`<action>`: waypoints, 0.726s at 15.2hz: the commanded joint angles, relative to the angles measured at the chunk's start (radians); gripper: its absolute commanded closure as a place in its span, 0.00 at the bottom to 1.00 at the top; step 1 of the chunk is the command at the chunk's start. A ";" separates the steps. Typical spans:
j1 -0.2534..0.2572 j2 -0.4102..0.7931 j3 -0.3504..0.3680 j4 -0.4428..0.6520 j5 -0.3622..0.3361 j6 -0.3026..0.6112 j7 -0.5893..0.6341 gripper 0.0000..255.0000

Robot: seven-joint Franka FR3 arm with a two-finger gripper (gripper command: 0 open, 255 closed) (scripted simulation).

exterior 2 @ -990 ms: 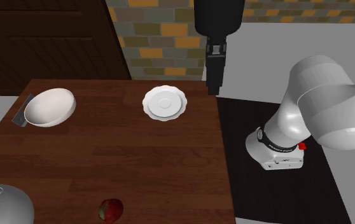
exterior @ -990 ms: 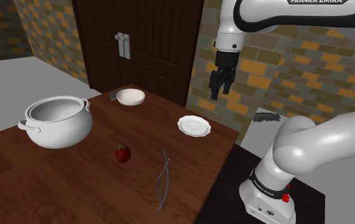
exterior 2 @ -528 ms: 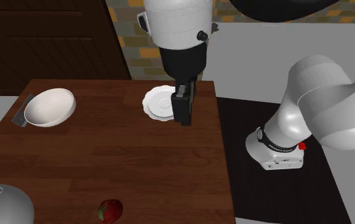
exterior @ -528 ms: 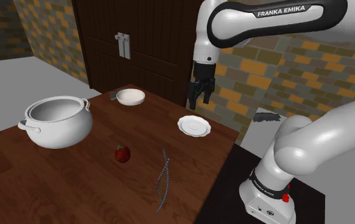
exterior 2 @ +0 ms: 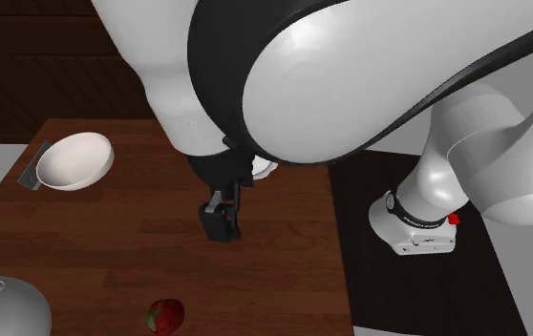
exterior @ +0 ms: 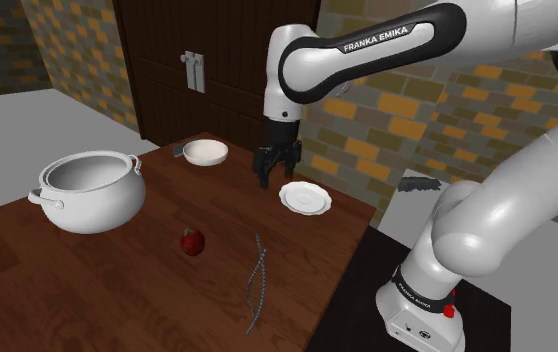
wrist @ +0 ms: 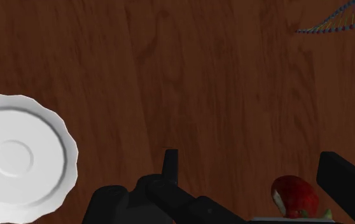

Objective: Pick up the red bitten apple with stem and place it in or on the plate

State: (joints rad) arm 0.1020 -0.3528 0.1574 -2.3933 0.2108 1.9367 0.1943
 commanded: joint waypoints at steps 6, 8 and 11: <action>0.031 0.258 0.065 0.134 0.008 0.152 0.079 0.00; 0.040 0.331 0.078 0.181 0.000 0.185 0.103 0.00; 0.057 0.443 0.094 0.262 -0.017 0.227 0.141 0.00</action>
State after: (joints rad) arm 0.1536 0.0506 0.2464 -2.1575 0.1994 2.1463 0.3231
